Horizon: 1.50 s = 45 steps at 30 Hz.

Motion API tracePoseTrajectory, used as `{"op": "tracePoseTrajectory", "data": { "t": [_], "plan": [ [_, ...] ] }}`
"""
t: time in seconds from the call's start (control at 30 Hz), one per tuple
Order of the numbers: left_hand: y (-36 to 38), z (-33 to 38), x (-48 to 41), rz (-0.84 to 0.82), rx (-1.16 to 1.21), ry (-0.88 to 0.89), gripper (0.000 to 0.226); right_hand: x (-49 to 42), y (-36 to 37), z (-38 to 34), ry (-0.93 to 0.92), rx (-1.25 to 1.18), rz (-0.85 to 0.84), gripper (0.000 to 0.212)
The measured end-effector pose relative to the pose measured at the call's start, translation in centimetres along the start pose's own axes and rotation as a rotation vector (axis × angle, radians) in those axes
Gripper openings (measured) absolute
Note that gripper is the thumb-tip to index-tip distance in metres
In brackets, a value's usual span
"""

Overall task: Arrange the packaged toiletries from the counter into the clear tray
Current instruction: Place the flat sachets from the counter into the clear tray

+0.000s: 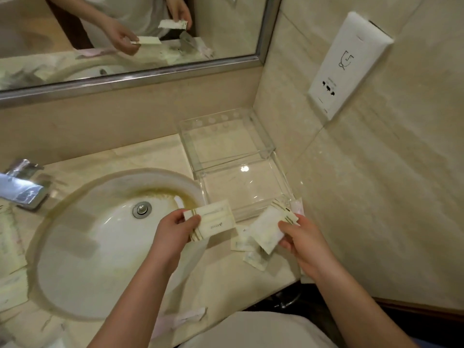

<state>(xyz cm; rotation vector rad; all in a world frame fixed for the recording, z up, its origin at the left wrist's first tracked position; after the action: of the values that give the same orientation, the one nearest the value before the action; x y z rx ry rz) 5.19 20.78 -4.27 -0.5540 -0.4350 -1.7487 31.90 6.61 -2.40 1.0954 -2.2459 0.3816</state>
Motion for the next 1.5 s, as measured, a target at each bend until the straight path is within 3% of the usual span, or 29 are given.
{"op": "tracePoseTrajectory", "data": {
  "t": [0.27, 0.43, 0.6, 0.7, 0.8, 0.93, 1.07, 1.23, 1.37, 1.5],
  "plan": [
    [3.5, 4.0, -4.4, -0.012, -0.23, 0.07, 0.008, -2.8, -0.3, -1.0, 0.077, -0.301, -0.012, 0.02],
    [6.5, 7.2, -7.7, 0.008, -0.671, 0.22, 0.012, -6.4, -1.6, -1.3, 0.088, -0.198, 0.084, 0.019],
    [9.0, 7.7, -9.6, -0.008, -0.957, 0.31, 0.021, -8.0, -1.5, -2.7, 0.044, -0.101, 0.104, 0.018],
    [9.0, 7.0, -10.2, -0.016, -1.04, 0.304, 0.023, -8.7, -1.5, -3.6, 0.016, -0.03, 0.12, 0.014],
    [8.9, 7.1, -10.0, -0.004, -1.064, 0.33, 0.022, -9.3, -1.3, -4.2, 0.004, 0.037, 0.127, 0.023],
    [8.9, 8.1, -9.0, -0.035, -0.9, 0.428, 0.014, -9.9, -0.7, -5.9, -0.118, 0.139, 0.089, 0.016],
    [6.7, 9.5, -7.2, 0.034, -0.621, 0.509, 0.024, -9.5, 0.1, -8.0, -0.253, 0.164, 0.024, 0.052],
    [4.2, 8.5, -5.1, 0.096, -0.334, 0.471, 0.043, -8.4, 1.1, -9.7, -0.369, 0.194, -0.102, 0.065],
    [3.1, 6.9, -5.0, 0.119, -0.214, 0.395, 0.054, -7.9, 1.9, -9.9, -0.405, 0.166, -0.183, 0.063],
    [3.5, 7.2, -4.7, 0.1, -0.234, 0.345, 0.052, -7.6, 1.7, -9.8, -0.38, 0.068, -0.247, 0.041]
  ]
}}
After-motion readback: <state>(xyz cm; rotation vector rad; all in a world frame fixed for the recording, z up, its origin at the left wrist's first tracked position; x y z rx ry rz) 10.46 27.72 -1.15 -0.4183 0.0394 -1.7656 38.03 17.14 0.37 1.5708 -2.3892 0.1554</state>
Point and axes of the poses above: each hand's wrist, its own x-axis away from the middle knuckle, its own y-axis out of the palm, z = x × y, the point moved 10 cm from there along -x, towards the middle knuckle
